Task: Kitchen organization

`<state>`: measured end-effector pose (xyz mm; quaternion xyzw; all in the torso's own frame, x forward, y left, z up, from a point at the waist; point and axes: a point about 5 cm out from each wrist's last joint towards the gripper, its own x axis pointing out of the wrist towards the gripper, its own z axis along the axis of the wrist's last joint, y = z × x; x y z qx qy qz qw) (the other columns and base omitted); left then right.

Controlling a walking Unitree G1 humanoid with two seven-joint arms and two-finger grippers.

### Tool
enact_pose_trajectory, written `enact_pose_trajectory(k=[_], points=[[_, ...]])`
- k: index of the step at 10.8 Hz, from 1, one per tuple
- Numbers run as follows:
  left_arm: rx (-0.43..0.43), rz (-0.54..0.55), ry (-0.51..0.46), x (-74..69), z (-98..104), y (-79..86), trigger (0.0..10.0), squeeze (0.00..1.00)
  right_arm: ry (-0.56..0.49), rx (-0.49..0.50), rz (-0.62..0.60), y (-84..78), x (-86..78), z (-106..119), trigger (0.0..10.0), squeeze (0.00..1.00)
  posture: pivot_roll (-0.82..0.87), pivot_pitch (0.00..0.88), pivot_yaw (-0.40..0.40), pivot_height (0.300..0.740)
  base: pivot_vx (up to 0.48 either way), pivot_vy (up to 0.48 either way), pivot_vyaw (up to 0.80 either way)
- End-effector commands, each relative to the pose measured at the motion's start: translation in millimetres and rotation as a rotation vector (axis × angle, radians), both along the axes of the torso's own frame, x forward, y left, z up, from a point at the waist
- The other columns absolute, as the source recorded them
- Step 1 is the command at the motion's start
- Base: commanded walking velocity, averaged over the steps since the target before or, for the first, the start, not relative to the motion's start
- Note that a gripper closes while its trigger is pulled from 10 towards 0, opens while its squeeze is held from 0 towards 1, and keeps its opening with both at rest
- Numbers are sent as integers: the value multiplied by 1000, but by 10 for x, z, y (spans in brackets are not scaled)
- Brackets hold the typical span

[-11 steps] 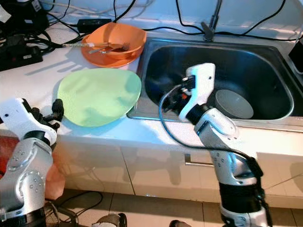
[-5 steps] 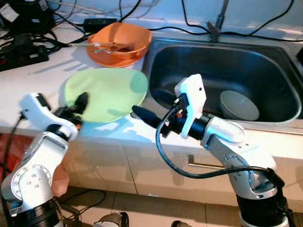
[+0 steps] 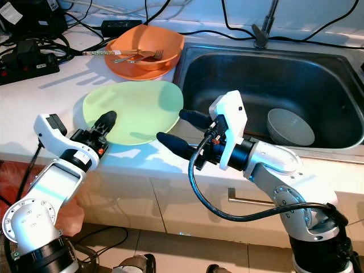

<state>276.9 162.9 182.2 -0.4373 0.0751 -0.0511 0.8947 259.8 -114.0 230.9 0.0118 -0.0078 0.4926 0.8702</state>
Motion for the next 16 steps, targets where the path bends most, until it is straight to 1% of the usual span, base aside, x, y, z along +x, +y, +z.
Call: enact_pose_trajectory(k=[1,3,4,5,7,8,10,11,12,13,15,16], points=[[-43,-29,165,-20,-295,-75,0,0,0,-5,21,7,-39,16,10000,0,109,178,12,740,0,0,0],[-93,-22,171,-13,-284,-47,0,0,3,-6,20,5,-35,4,10000,0,108,177,10,740,0,0,0],[-104,-22,171,-15,-285,-43,0,0,6,-7,22,4,-38,-2,10000,0,107,176,8,740,0,0,0],[-124,-30,171,-20,-283,-53,0,0,26,-12,32,-4,-54,-32,10000,0,107,177,7,740,0,0,0],[-133,-28,173,-21,-280,-54,0,0,44,-38,35,-23,-60,-82,10000,0,106,177,6,740,0,0,0],[-140,-25,167,-15,-274,-44,0,0,51,-66,11,-37,-30,-119,10000,0,106,176,5,740,0,0,0],[-147,-25,157,-13,-280,-28,0,0,69,-94,-63,-65,55,-173,10000,0,106,175,5,740,0,0,0],[-150,-36,150,-29,-304,-28,0,0,86,-108,-127,-96,123,-217,10000,0,106,174,4,740,0,0,0],[-157,-60,136,-42,-315,-42,0,0,101,-107,-167,-122,168,-242,10000,0,107,174,3,740,0,0,0],[-155,-67,152,-73,-365,-47,0,0,116,-111,-216,-158,226,-269,10000,0,107,173,1,740,0,0,0],[-169,-109,134,-137,-366,-112,0,0,134,-90,-284,-216,309,-267,10000,0,109,171,-2,740,0,0,0],[-185,-152,93,-143,-335,-169,0,0,159,-62,-352,-259,389,-277,10000,0,110,167,-3,740,0,0,0]])
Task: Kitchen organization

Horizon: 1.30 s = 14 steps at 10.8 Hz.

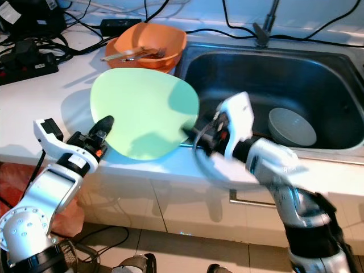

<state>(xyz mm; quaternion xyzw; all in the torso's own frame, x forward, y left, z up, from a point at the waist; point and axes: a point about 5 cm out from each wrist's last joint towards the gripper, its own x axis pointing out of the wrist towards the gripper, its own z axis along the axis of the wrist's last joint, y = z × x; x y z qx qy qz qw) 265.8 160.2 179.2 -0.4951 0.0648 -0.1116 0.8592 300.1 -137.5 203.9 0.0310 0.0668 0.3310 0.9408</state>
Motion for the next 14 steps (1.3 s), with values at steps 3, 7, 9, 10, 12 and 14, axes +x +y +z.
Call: enact_pose_trajectory(k=[3,7,9,10,12,14], points=[[-62,-86,42,-64,-274,-108,0,0,74,150,-284,-278,219,9,10000,0,108,162,-3,740,0,0,0],[-101,-139,-51,-61,-192,-158,0,0,131,278,-276,-236,256,-5,10000,0,113,158,-5,740,0,0,0],[-130,-163,-78,-56,-166,-201,0,0,128,332,-249,-229,245,17,10000,0,111,158,-5,740,0,0,0],[-136,-189,-92,-37,-149,-248,0,0,126,380,-210,-211,228,45,10000,0,109,158,-4,740,0,0,0],[-167,-208,-112,-24,-130,-270,0,0,135,412,-128,-144,173,59,10000,0,108,158,-2,740,0,0,0],[-188,-218,-118,-19,-131,-274,0,0,147,476,-14,-76,95,64,10000,0,108,159,-4,740,0,0,0]])
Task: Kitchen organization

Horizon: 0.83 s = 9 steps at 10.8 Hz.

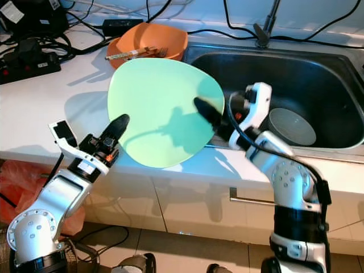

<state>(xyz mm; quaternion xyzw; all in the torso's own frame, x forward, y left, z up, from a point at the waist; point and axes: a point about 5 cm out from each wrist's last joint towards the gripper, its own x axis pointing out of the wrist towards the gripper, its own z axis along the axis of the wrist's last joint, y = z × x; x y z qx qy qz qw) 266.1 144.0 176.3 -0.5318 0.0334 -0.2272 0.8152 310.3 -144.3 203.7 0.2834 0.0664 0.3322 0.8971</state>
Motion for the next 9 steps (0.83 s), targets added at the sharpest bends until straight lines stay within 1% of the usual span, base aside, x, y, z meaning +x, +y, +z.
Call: enact_pose_trajectory(k=[1,2,3,5,7,9], points=[[-62,-61,41,-24,-119,-126,0,0,-31,24,40,-5,-52,56,10000,0,109,159,-5,740,0,0,0],[-63,-73,40,-29,-126,-137,0,0,-32,44,70,-6,-80,48,7922,0,109,159,-5,740,0,0,0],[-66,-79,44,-32,-136,-141,0,0,-32,54,80,-9,-97,38,0,0,109,159,-4,740,0,0,0],[-71,-116,47,-49,-147,-182,0,0,-35,73,108,21,-142,22,0,0,109,159,-2,740,0,0,0],[-76,-187,33,-92,-145,-253,0,0,-25,82,114,47,-145,-2,0,0,110,156,1,740,0,0,0],[-75,-213,28,-121,-148,-266,0,0,-22,94,125,78,-158,-11,0,0,110,155,-1,740,0,0,0]])
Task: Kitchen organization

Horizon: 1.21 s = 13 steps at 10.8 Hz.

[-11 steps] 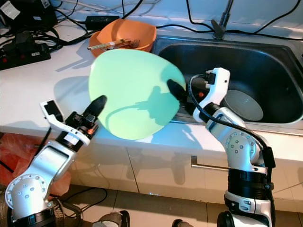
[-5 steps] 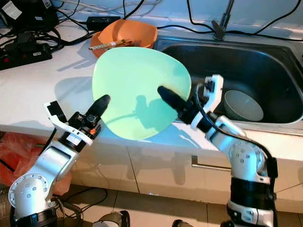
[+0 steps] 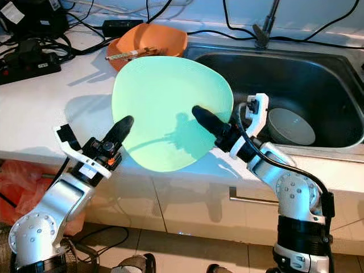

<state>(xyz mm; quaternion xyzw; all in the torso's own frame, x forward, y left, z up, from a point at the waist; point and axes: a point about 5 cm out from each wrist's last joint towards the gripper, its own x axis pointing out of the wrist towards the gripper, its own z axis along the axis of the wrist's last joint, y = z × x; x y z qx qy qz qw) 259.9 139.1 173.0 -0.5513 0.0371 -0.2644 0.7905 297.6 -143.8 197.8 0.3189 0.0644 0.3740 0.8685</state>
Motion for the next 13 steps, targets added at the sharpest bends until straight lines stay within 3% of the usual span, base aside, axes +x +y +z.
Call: enact_pose_trajectory(k=[1,6,7,8,9,13], points=[[-14,-139,50,-56,-121,-212,0,0,-23,10,38,77,-31,48,0,0,110,154,-1,740,0,0,0],[10,-196,69,-112,-212,-254,0,0,-5,42,122,104,-122,33,0,0,106,153,-5,740,0,0,0],[49,-193,77,-105,-233,-258,2275,0,-4,44,126,105,-127,35,0,0,106,154,-4,740,0,0,0],[88,-168,94,-76,-255,-252,10000,761,1,46,123,104,-125,32,0,0,104,155,-6,740,0,0,0],[127,-137,107,-40,-274,-236,10000,1000,5,48,118,99,-121,29,0,0,103,155,-7,740,0,0,0],[152,-210,76,-124,-265,-294,10000,1000,15,30,58,-19,-83,15,0,0,101,150,-7,740,0,0,0]])
